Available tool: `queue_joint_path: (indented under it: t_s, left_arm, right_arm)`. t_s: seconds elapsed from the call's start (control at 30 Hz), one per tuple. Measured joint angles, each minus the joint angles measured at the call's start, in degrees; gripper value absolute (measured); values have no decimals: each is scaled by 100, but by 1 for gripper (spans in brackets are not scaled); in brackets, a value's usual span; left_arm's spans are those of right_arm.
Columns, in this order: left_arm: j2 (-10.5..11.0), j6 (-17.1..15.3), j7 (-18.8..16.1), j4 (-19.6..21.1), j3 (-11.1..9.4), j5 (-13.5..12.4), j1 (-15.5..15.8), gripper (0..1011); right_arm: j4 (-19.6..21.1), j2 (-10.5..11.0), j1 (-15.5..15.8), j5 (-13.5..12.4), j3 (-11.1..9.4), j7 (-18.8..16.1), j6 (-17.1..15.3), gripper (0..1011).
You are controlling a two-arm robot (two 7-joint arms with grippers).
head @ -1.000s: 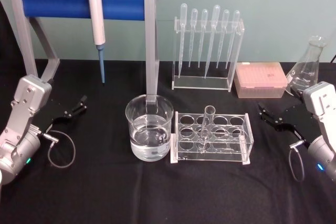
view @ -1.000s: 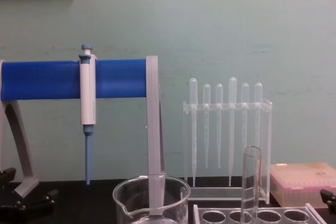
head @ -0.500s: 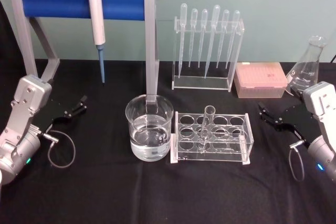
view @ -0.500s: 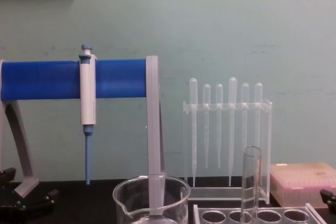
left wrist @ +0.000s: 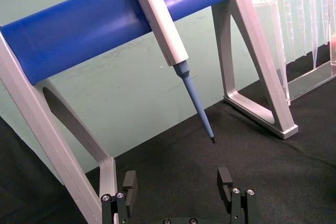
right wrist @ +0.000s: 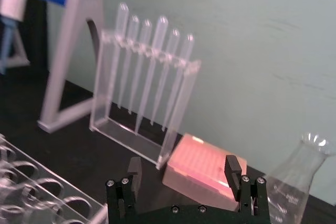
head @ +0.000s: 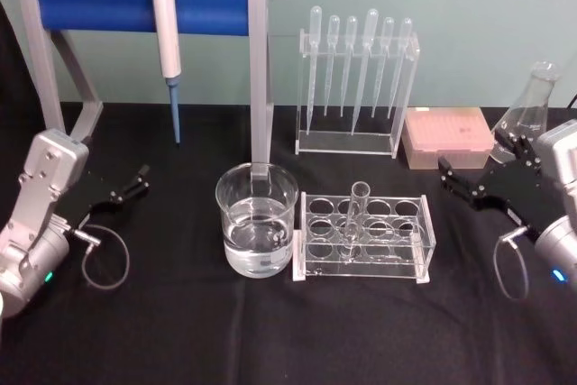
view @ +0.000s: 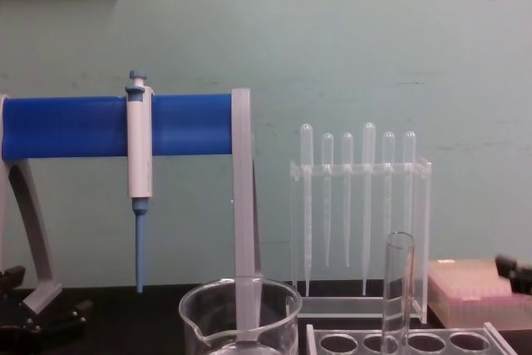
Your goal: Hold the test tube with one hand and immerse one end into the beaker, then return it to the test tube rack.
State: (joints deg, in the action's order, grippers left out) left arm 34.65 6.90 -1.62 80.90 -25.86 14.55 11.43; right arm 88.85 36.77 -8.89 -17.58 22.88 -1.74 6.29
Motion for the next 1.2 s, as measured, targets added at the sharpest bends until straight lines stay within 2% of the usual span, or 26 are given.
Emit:
queue_joint_path:
  t_s: [0.03, 0.23, 0.33, 0.37, 0.47, 0.5, 0.53, 0.6, 0.7, 0.83, 0.93, 1.2]
  left_arm:
    - [0, 0, 0, 0, 0, 0, 0, 1000]
    - [0, 0, 0, 0, 0, 0, 0, 1000]
    - [0, 0, 0, 0, 0, 0, 0, 1000]
    - [0, 0, 0, 0, 0, 0, 0, 1000]
    - [0, 0, 0, 0, 0, 0, 0, 1000]
    - [0, 0, 0, 0, 0, 0, 0, 1000]
    - [0, 0, 0, 0, 0, 0, 0, 1000]
    - [0, 0, 0, 0, 0, 0, 0, 1000]
    - [0, 0, 0, 0, 0, 0, 0, 1000]
    - [0, 0, 0, 0, 0, 0, 0, 1000]
    - [0, 0, 0, 0, 0, 0, 0, 1000]
    - [0, 0, 0, 0, 0, 0, 0, 1000]
  right_arm:
    - [189, 81, 84, -115, -91, -92, -61, 1003]
    - [680, 386, 389, -541, -386, -520, -245, 1003]
    - [877, 617, 574, -832, -531, -919, -307, 1003]
    - [946, 736, 651, -966, -579, -1174, -308, 1003]
    - [1013, 948, 718, -1145, -607, -1655, -293, 1003]
    - [1032, 1067, 741, -1237, -609, -1983, -264, 1003]
    - [1034, 1119, 748, -1280, -604, -2142, -240, 1003]
    - [1033, 1209, 749, -1361, -580, -2477, -178, 1003]
    - [1015, 1358, 681, -1441, -461, -3243, -31, 1003]
    - [985, 1372, 535, -1409, -308, -3710, 7, 1003]
    - [949, 1317, 415, -1355, -229, -3876, -32, 1003]
    - [644, 960, -174, -1264, 104, -4262, -311, 1003]
